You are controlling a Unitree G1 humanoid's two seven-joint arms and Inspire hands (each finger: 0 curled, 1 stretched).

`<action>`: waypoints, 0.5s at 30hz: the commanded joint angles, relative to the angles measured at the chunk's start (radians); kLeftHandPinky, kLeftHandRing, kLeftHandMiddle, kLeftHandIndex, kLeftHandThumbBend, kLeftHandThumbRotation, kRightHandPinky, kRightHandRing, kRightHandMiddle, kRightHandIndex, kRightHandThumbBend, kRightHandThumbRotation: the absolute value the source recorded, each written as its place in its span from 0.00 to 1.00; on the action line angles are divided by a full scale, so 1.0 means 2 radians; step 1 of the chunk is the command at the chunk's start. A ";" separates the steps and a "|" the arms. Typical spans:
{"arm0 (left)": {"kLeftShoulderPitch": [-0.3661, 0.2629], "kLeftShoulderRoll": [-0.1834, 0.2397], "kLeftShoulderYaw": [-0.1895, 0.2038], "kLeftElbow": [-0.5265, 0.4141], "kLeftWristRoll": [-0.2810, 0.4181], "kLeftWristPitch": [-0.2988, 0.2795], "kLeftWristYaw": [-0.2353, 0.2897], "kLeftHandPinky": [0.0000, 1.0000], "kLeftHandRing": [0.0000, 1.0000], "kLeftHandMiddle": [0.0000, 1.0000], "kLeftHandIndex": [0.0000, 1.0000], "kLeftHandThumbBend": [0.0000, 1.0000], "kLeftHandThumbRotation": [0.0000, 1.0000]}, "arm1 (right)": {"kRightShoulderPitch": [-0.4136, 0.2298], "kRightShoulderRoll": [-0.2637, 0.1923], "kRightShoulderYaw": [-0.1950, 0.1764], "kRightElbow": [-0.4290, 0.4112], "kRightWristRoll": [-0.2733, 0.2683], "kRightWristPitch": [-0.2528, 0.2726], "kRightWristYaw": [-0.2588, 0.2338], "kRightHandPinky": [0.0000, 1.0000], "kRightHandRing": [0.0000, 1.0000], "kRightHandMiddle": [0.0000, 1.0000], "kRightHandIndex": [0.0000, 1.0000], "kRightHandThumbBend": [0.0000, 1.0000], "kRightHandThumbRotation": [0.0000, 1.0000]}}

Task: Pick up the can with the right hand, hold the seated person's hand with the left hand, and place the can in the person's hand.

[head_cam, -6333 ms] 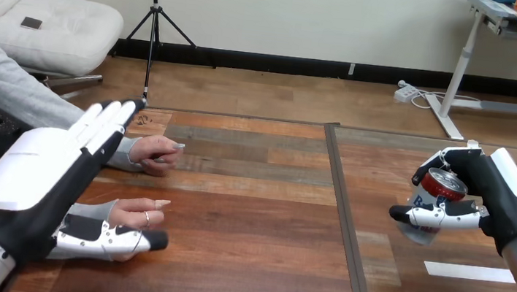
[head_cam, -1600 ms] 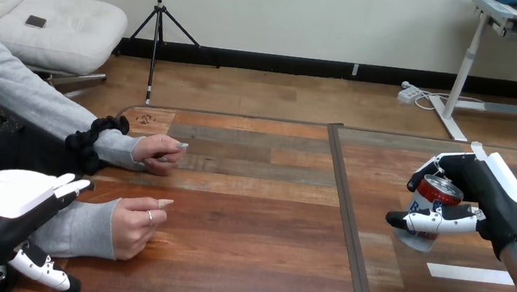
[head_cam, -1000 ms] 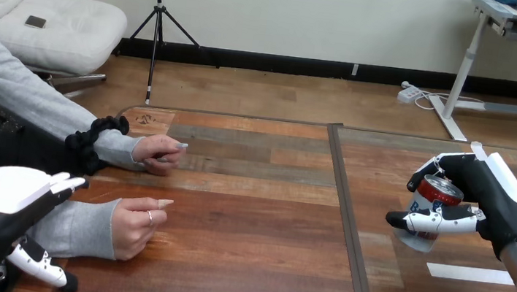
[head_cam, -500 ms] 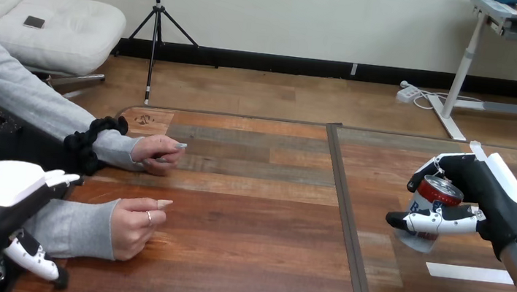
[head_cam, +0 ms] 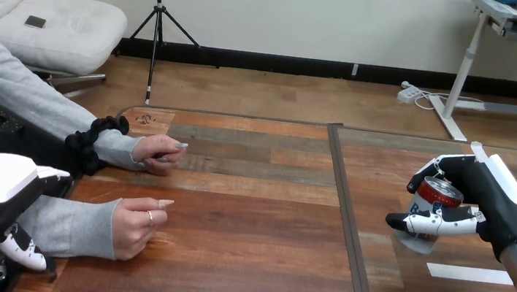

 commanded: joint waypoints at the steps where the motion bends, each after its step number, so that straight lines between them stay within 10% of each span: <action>1: -0.025 0.017 -0.020 0.011 0.022 0.010 0.016 0.76 0.85 0.88 0.84 1.00 0.19 | -0.025 -0.011 -0.011 -0.030 0.013 -0.006 -0.005 0.26 0.30 0.36 0.42 0.87 0.00; 15: -0.036 0.022 -0.030 0.017 0.011 0.006 0.004 0.76 0.84 0.87 0.83 1.00 0.29 | -0.025 -0.009 -0.014 -0.031 0.018 -0.012 -0.003 0.29 0.33 0.38 0.42 0.86 0.00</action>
